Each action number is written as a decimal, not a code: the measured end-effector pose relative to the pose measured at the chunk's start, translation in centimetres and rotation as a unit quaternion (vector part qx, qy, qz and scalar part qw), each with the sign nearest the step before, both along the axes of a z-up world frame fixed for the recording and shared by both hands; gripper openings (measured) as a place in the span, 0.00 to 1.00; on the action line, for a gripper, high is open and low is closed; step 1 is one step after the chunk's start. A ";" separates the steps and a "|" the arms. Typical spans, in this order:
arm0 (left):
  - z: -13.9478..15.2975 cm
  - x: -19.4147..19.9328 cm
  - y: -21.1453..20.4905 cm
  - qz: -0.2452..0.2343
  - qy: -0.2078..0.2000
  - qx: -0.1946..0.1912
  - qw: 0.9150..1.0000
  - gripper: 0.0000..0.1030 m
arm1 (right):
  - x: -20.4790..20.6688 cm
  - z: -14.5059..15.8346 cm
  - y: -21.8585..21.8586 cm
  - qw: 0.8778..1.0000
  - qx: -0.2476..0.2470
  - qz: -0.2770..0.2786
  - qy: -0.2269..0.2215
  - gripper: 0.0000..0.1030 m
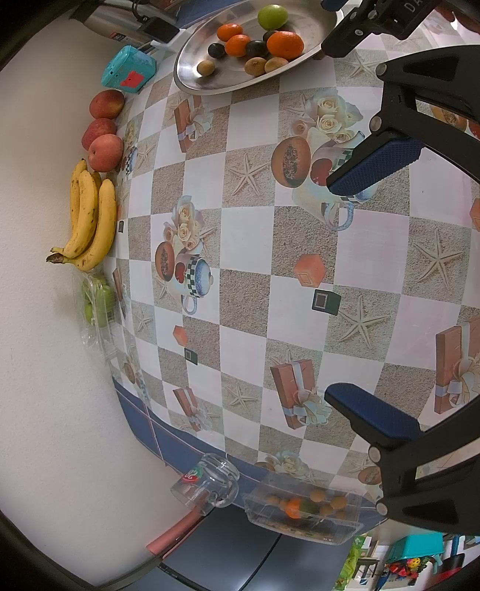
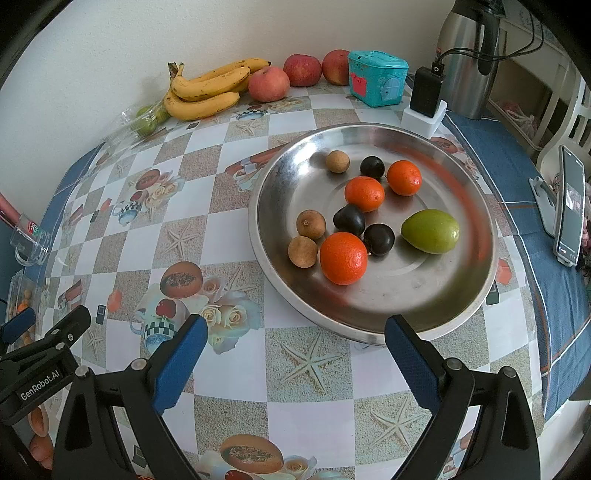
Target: Organize fruits
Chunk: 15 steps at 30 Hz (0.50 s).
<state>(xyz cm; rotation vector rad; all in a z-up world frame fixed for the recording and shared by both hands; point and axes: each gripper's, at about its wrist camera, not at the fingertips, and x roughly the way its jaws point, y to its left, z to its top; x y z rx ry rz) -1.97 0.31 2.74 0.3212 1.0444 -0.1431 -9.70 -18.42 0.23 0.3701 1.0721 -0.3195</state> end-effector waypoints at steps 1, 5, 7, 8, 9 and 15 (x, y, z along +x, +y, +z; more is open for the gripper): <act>0.0 -0.1 0.0 0.000 0.000 0.000 1.000 1.00 | 0.0 0.0 0.0 1.000 0.000 0.000 0.000 0.94; -0.1 0.0 0.0 0.000 0.001 0.000 1.000 1.00 | 0.0 0.0 0.0 1.000 0.000 0.000 0.000 0.94; -0.2 -0.1 0.0 0.000 0.001 0.000 1.000 1.00 | 0.0 -0.1 0.0 1.000 0.000 -0.001 0.000 0.94; -0.2 0.0 0.0 0.000 0.001 0.000 1.000 1.00 | 0.0 -0.1 0.0 1.000 0.000 0.000 0.001 0.94; -0.2 -0.1 -0.1 0.000 0.002 0.000 1.000 1.00 | 0.0 -0.1 0.0 1.000 0.000 0.000 0.001 0.94; -0.2 0.0 0.0 0.000 0.004 -0.001 1.000 1.00 | 0.0 -0.1 0.0 1.000 0.001 0.000 0.001 0.94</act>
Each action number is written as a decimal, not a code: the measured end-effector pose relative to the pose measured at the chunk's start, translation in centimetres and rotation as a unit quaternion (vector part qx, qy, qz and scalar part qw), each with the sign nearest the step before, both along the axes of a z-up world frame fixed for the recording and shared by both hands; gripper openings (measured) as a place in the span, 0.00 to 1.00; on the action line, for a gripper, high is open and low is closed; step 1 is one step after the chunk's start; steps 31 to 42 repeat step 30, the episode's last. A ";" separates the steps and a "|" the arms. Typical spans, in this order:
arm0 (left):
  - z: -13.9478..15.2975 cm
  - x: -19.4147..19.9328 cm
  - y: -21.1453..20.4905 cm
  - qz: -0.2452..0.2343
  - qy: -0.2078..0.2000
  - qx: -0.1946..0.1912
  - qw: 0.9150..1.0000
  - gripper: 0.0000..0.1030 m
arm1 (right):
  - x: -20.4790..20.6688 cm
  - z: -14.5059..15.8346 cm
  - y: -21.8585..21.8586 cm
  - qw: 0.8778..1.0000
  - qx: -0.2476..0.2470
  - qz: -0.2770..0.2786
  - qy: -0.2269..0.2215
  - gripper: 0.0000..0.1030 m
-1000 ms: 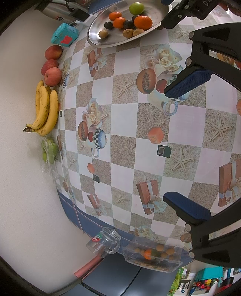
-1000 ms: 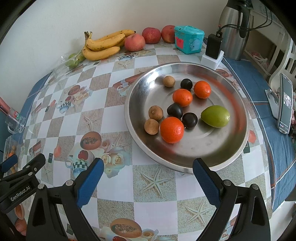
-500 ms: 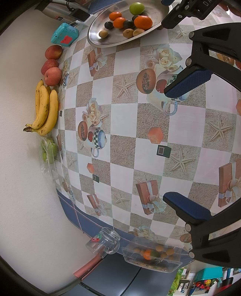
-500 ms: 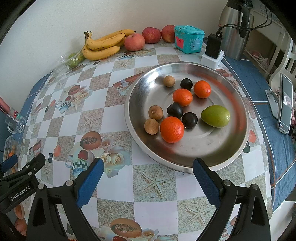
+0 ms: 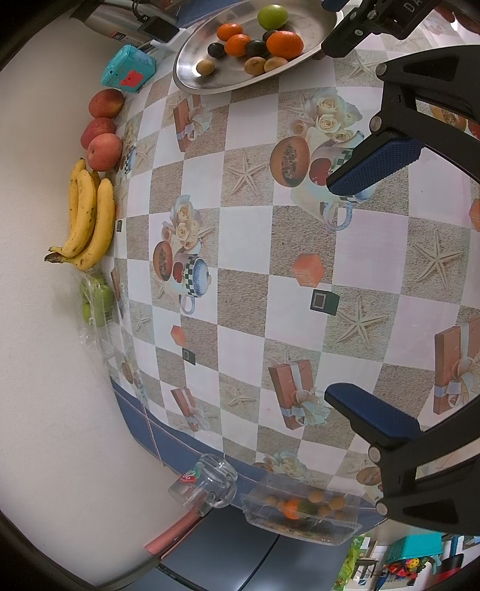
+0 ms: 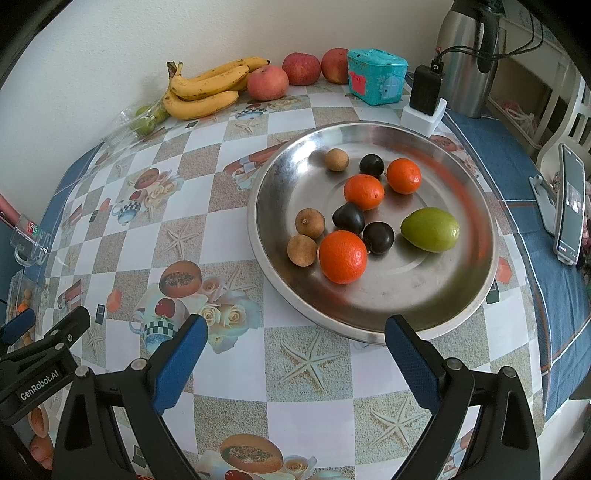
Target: Organize fruits
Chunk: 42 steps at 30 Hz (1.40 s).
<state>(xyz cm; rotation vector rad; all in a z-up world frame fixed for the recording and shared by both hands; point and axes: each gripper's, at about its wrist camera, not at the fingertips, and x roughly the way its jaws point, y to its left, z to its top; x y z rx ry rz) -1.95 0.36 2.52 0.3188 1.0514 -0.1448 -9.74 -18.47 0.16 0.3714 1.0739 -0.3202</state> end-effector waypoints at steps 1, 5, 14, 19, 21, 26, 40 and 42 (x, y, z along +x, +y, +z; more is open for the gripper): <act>-0.1 -0.1 0.0 0.000 0.000 0.000 1.000 1.00 | 0.0 0.0 0.0 1.000 0.000 0.000 0.000 0.94; -0.1 -0.1 0.0 0.000 0.000 0.000 1.000 1.00 | 0.0 -0.1 0.0 1.000 0.001 -0.001 0.000 0.94; -0.1 -0.1 0.0 0.000 0.000 0.000 1.000 1.00 | 0.0 0.0 0.0 1.000 0.001 -0.001 0.001 0.94; -0.1 -0.2 0.1 0.000 0.000 0.000 1.000 1.00 | 0.0 -0.1 -0.1 1.000 0.001 0.000 0.001 0.94; -0.1 -0.2 0.2 0.001 0.002 0.000 1.000 1.00 | 0.0 -0.1 -0.1 1.000 0.001 0.000 0.001 0.94; 0.1 -0.2 0.3 0.000 -0.005 -0.010 1.000 1.00 | 0.0 -0.1 -0.1 1.000 0.002 0.000 0.001 0.94; 0.2 -0.1 0.3 0.002 -0.003 -0.010 1.000 1.00 | 0.0 0.0 -0.1 1.000 0.001 0.000 0.001 0.94; 0.2 -0.1 0.3 0.002 -0.003 -0.010 1.000 1.00 | 0.0 0.0 -0.1 1.000 0.001 0.000 0.001 0.94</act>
